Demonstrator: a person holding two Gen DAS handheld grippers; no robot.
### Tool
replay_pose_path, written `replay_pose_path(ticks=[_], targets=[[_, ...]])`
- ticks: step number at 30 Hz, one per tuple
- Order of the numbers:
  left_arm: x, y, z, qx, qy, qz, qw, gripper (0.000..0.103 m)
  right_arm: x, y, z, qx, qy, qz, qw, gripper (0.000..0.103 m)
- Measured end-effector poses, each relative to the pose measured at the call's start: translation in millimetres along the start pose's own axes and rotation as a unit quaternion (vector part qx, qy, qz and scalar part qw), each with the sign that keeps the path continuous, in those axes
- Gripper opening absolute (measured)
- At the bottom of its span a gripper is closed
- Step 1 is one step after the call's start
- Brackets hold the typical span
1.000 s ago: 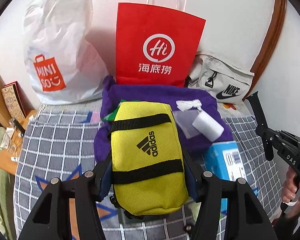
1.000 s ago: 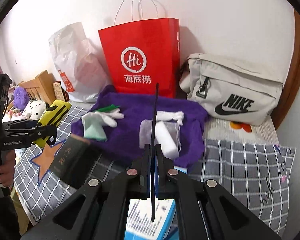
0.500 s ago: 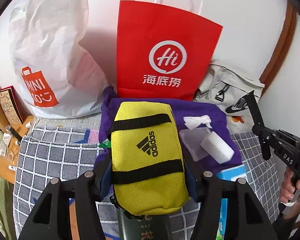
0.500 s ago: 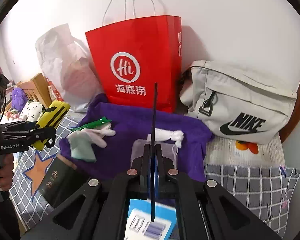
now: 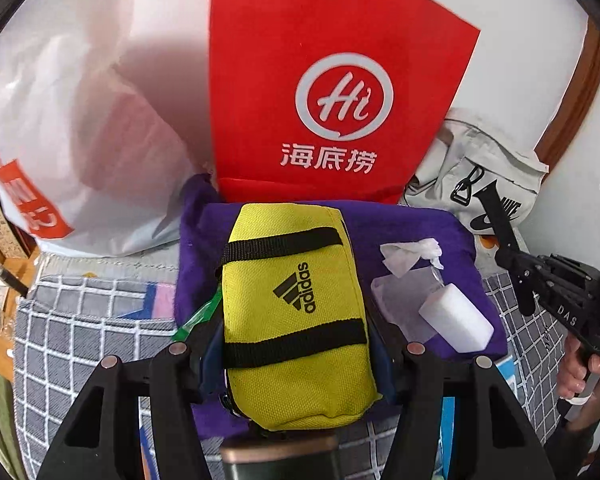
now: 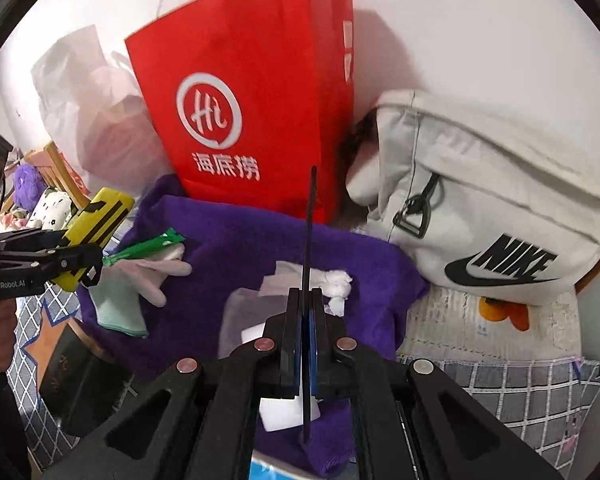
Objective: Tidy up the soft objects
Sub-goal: 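Lift and carry the yellow pouch and watch strap toward the purple towel, then lower the pouch and strap onto the towel and open both tools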
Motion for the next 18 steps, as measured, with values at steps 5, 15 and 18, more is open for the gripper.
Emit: replay_pose_path(ticks=[5,15,18], targets=[[1.1,1.1,29.2,0.027,0.0,-0.001,0.9996,0.058,-10.8,-6.1,27.4,0.03,0.014,0.009,0.999,0.003],[1.5,-1.5,60.7,0.049,-0.008,-0.003,0.9988,0.059,-21.9,-21.3,65.6,0.082,0.034,0.022,0.996,0.003],[3.0,-2.2,65.3,0.055,-0.007,0.0,0.9984,0.059,-19.7,-24.1,72.6,0.093,0.034,0.019,0.995,0.004]])
Point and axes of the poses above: each gripper's, at about its wrist camera, not at the fingertips, and z roughly the way its jaws point, x to its left, y to its top, the point moved 2 cm from there along z, roughly the way its jaws point, and after that the axes turned 3 degrees about -z, right-handed, at the moved point
